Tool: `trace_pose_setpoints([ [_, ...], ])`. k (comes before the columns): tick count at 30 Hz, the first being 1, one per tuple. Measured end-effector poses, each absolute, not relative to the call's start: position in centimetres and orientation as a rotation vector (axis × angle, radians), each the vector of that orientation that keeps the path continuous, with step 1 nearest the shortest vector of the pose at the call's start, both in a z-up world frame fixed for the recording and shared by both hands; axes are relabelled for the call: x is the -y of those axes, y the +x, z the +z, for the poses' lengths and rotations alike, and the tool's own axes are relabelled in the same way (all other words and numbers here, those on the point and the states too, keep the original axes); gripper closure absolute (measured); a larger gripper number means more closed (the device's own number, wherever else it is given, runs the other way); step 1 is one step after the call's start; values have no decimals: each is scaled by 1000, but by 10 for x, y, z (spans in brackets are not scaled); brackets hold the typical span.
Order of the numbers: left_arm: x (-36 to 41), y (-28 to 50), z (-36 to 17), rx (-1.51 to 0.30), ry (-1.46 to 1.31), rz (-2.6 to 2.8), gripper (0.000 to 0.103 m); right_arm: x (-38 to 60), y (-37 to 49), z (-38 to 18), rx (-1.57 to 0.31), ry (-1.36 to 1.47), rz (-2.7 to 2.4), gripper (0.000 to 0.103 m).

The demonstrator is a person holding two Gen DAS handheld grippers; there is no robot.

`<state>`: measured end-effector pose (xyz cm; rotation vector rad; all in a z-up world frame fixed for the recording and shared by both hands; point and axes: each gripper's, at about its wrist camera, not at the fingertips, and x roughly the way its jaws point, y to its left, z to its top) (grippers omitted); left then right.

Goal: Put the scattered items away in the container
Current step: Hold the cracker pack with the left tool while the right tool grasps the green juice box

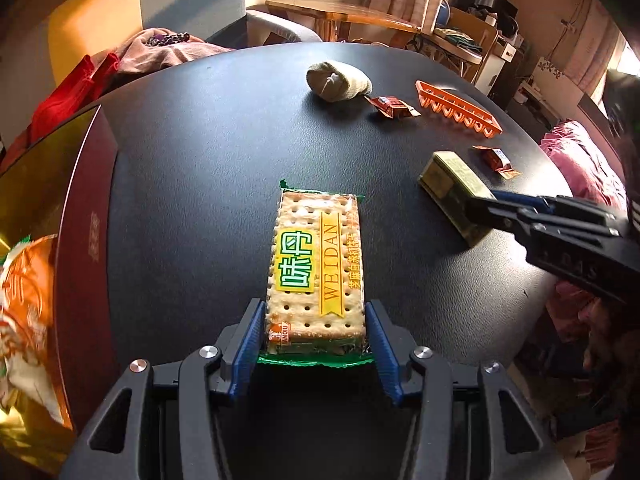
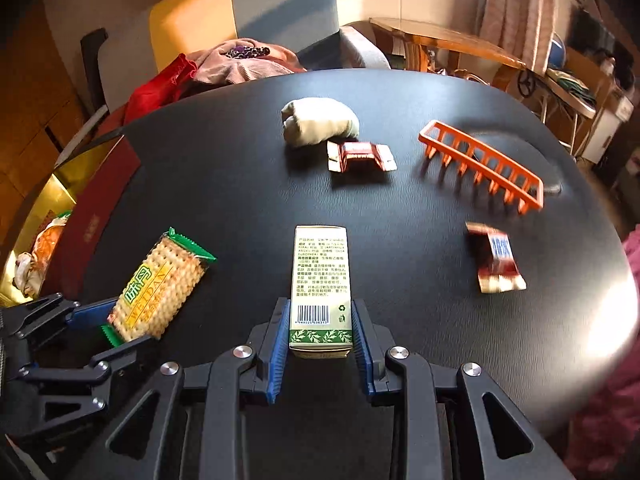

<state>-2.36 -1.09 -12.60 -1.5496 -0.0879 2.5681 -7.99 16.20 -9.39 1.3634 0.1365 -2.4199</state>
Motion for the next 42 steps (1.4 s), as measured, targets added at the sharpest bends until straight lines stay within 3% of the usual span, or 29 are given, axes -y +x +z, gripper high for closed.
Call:
trace_pose_setpoints([
  [4, 18, -15, -123, 129, -1561, 2559, 51, -168, -63, -91, -79, 1358, -2434, 71],
  [7, 23, -12, -117, 149, -1547, 2570, 50, -177, -57, -79, -15, 1311, -2466, 46],
  [8, 25, -11, -114, 152, -1540, 2578, 50, -180, -56, -74, 6, 1292, -2478, 46],
  [18, 45, -1, -88, 185, -1468, 2657, 45, -196, -54, -60, 109, 1243, -2541, 44],
  [25, 28, -23, -96, 93, -1489, 2605, 41, -205, -50, -64, 154, 1259, -2560, 45],
  [35, 19, -47, -111, 34, -1527, 2564, 42, -194, -51, -70, 135, 1216, -2505, 55],
  [42, 22, -49, -117, 66, -1523, 2565, 41, -189, -57, -77, 127, 1228, -2467, 55],
])
